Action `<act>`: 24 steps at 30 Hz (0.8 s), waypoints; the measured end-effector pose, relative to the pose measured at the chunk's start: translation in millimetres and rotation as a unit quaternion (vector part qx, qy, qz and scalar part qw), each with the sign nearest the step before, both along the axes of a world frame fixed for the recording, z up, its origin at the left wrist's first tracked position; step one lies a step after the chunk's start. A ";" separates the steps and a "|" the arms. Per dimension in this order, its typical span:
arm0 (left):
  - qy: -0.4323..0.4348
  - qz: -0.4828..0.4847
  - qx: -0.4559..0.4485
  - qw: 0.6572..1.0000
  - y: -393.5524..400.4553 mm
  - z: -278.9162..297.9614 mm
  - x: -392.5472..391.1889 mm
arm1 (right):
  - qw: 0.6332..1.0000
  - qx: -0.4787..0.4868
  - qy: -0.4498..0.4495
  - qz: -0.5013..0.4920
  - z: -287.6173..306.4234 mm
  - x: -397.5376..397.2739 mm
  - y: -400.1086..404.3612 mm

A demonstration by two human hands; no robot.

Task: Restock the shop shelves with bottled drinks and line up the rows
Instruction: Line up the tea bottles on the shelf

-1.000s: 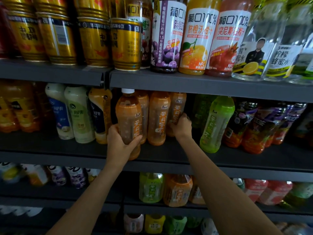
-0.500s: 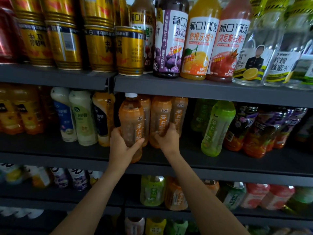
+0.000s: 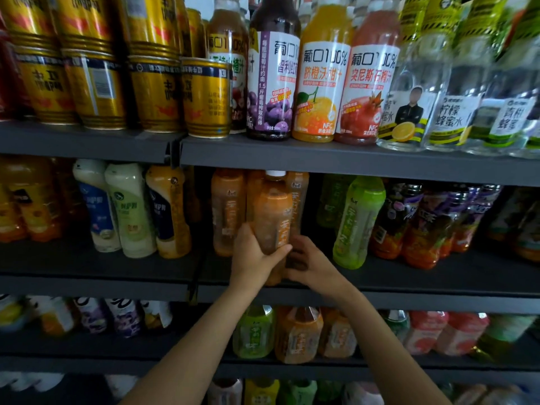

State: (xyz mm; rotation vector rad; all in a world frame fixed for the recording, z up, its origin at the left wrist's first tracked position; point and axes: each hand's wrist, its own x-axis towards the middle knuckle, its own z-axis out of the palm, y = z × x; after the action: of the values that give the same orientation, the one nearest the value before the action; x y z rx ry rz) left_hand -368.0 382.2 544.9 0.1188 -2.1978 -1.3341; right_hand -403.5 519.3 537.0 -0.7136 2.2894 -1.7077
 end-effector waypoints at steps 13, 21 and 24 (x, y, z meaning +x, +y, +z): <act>0.028 0.148 -0.024 0.988 13.6 -13.3 -2.8 | 0.966 0.073 0.102 -0.226 8.4 -26.0 -0.9; -0.104 0.249 -0.024 0.962 36.3 -10.3 -29.9 | 0.927 0.082 0.167 -0.326 -10.4 -25.3 -30.9; -0.135 0.275 -0.010 0.952 40.4 -6.8 -38.4 | 0.939 0.074 0.160 -0.294 -16.8 -24.2 -25.7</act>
State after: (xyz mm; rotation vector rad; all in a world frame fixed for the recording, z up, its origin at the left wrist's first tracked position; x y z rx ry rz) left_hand -406.4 422.6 538.1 0.8857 -2.1591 -1.0185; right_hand -427.6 493.5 520.2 -0.3009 3.0574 -1.6954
